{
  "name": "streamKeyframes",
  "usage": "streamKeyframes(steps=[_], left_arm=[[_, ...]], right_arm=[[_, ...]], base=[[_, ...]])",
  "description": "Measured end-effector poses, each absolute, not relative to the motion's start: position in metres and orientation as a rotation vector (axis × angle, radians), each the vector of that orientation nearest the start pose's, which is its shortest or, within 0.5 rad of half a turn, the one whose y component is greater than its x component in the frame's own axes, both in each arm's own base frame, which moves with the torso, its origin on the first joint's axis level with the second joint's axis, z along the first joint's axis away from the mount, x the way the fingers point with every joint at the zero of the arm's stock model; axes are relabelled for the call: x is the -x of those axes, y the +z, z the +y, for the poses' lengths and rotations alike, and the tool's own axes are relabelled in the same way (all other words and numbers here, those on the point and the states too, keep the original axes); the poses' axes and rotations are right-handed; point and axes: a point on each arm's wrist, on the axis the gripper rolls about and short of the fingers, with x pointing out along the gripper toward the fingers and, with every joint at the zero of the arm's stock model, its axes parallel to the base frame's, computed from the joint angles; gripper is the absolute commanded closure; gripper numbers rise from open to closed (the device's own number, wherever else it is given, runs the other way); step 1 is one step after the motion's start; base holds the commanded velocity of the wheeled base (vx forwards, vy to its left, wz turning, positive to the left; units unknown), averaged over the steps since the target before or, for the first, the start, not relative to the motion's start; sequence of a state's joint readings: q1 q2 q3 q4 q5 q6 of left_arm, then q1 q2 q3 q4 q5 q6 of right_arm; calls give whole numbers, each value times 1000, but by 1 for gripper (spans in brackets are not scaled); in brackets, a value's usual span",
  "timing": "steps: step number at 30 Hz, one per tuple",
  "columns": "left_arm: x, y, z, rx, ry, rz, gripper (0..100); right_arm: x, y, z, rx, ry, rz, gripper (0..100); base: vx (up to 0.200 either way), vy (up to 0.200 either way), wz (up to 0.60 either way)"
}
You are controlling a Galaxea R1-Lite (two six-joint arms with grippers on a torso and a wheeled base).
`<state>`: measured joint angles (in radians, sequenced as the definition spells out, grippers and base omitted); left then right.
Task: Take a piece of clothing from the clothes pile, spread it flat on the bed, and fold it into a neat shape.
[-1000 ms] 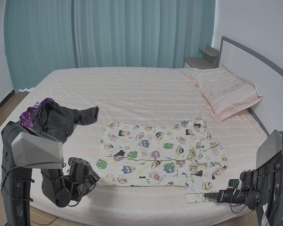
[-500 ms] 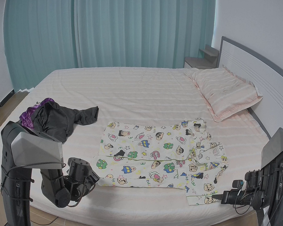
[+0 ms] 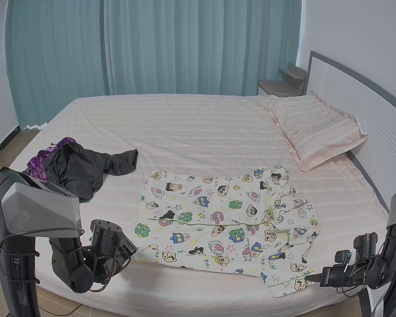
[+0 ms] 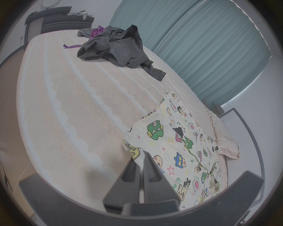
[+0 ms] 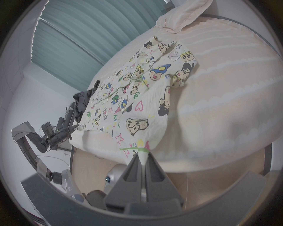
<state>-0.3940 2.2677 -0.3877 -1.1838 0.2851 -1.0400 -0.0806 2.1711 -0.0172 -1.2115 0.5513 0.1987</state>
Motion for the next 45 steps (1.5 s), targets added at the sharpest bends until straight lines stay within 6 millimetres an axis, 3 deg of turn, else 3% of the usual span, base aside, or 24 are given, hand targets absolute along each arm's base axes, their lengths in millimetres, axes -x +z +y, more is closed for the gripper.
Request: streamKeyframes(steps=[10,18,45], left_arm=[[-248,-25,-105,633,228,687,100],[-221,-29,-101,537,222,765,100],[-175,-27,-101,427,199,864,100]], right_arm=[[-162,2,-12,-405,360,1048,100],[-152,17,-16,-387,371,1007,100],[-122,27,-12,-332,388,1110,100]], base=[[0,0,0],[0,0,0],[0,0,0]])
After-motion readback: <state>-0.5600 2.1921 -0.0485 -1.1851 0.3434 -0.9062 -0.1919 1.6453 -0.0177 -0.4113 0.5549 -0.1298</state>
